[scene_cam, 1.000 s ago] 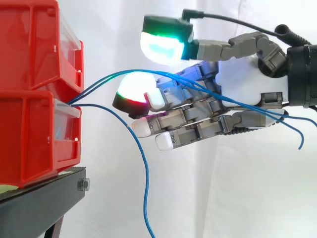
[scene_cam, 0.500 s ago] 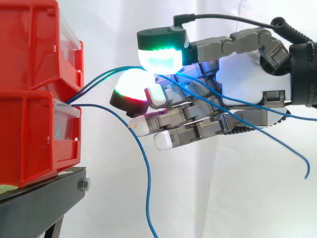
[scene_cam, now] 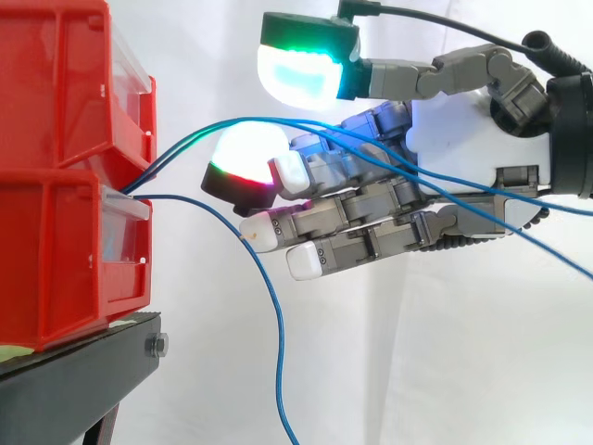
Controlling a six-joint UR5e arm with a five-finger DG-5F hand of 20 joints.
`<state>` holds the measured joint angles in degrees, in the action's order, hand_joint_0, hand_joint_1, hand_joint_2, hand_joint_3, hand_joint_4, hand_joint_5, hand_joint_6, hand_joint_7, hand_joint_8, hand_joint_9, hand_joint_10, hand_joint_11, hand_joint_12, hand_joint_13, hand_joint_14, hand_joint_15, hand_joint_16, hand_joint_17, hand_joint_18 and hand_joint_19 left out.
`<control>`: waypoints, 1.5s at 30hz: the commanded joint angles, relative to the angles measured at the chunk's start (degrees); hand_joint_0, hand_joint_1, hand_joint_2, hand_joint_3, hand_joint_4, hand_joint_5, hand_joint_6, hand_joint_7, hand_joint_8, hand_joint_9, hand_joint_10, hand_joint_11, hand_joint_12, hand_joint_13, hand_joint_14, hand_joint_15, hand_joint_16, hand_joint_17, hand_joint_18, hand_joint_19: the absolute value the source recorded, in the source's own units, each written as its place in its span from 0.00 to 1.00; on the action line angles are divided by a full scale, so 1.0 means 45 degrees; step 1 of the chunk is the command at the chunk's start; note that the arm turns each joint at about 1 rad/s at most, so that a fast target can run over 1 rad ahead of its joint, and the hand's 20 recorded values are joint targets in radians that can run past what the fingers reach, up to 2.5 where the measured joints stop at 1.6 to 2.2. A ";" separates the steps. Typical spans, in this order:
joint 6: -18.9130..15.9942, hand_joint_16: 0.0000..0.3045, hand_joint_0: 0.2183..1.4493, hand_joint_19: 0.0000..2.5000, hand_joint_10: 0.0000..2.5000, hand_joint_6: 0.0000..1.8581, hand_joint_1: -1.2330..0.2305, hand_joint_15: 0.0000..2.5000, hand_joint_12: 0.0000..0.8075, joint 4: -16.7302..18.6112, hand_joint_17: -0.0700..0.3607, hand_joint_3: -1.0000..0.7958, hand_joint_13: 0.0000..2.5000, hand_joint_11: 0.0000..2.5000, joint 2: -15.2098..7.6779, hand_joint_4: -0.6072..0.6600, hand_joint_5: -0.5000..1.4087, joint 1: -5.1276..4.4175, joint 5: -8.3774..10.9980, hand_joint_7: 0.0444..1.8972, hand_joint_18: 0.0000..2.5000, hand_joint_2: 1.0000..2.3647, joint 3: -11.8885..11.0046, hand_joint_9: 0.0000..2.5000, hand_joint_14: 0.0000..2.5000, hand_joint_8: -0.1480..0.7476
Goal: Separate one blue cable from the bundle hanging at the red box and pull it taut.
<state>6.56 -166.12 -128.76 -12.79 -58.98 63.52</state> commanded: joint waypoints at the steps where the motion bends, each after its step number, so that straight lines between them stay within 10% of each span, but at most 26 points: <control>1: -0.0013 0.10 0.36 0.17 0.01 0.27 0.46 0.14 0.39 0.0001 0.33 0.39 0.30 0.31 -0.0020 0.67 0.21 -0.0028 0.0001 0.61 0.27 0.01 0.0006 0.41 0.01 0.49; 10: -0.0013 0.10 0.41 0.17 0.01 0.27 0.43 0.14 0.40 0.0001 0.33 0.48 0.31 0.34 0.0000 0.67 0.21 -0.0067 0.0021 0.61 0.27 0.02 0.0026 0.43 0.01 0.49; 19: -0.0072 0.11 0.29 0.18 0.01 0.27 0.54 0.14 0.39 0.0001 0.34 0.31 0.30 0.29 0.0000 0.69 0.21 -0.0106 0.0138 0.57 0.27 0.00 0.0045 0.42 0.01 0.48; 34: -0.0072 0.11 0.42 0.18 0.01 0.27 0.36 0.15 0.41 0.0001 0.34 0.57 0.32 0.30 0.0000 0.68 0.21 -0.0106 0.0158 0.59 0.28 0.01 0.0065 0.44 0.01 0.50; 39: -0.0072 0.11 0.33 0.18 0.01 0.27 0.39 0.15 0.40 0.0001 0.33 0.38 0.31 0.31 0.0000 0.67 0.21 -0.0126 0.0138 0.60 0.28 0.01 0.0065 0.42 0.01 0.49; 45: -0.0072 0.11 0.35 0.18 0.01 0.27 0.47 0.15 0.39 0.0001 0.33 0.40 0.31 0.31 0.0000 0.67 0.21 -0.0126 0.0138 0.60 0.28 0.01 0.0065 0.43 0.01 0.49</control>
<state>6.24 -166.11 -128.76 -13.34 -58.35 63.80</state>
